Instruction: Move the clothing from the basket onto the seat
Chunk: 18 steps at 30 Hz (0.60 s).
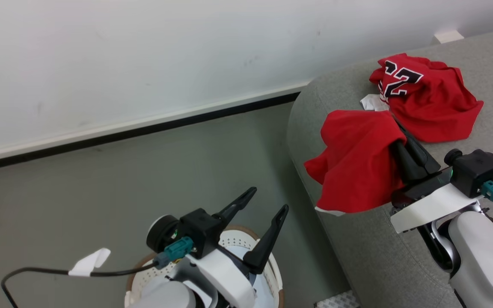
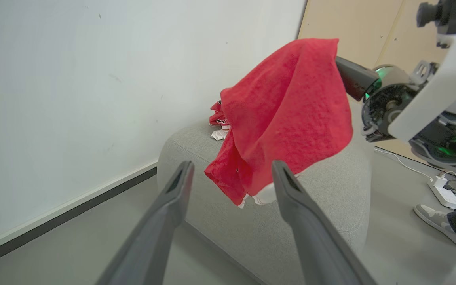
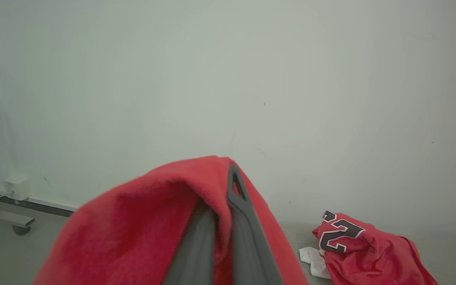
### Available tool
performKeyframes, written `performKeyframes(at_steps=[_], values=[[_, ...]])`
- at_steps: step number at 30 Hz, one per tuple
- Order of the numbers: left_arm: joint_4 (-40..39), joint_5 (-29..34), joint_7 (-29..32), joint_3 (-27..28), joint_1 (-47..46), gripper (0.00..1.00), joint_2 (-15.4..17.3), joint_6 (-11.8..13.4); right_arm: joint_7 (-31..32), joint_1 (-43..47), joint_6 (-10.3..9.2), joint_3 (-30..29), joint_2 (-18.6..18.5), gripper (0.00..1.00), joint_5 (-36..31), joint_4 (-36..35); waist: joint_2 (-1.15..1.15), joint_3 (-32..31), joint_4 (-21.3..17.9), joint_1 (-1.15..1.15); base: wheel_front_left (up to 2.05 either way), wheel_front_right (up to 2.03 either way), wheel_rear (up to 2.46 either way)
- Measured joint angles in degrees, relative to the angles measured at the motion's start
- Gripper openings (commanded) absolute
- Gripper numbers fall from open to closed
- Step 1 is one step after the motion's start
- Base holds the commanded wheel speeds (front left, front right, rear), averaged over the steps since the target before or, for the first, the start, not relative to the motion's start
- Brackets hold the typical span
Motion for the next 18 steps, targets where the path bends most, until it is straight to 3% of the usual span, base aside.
performKeyframes(at_steps=[10,18], values=[[-1.91,2.20,1.63,-0.21,-4.28,1.00,1.10,-0.79,0.01,-1.84,0.00,-6.13,0.97,0.00,1.15,-1.49,0.00,7.14,0.08,0.00,0.00,0.00,0.00],[-4.14,3.60,3.21,0.59,-9.07,1.00,3.65,-2.11,0.01,-16.99,0.00,-22.14,-0.30,0.00,1.25,4.15,0.00,17.17,1.65,0.01,0.00,0.00,0.00]])
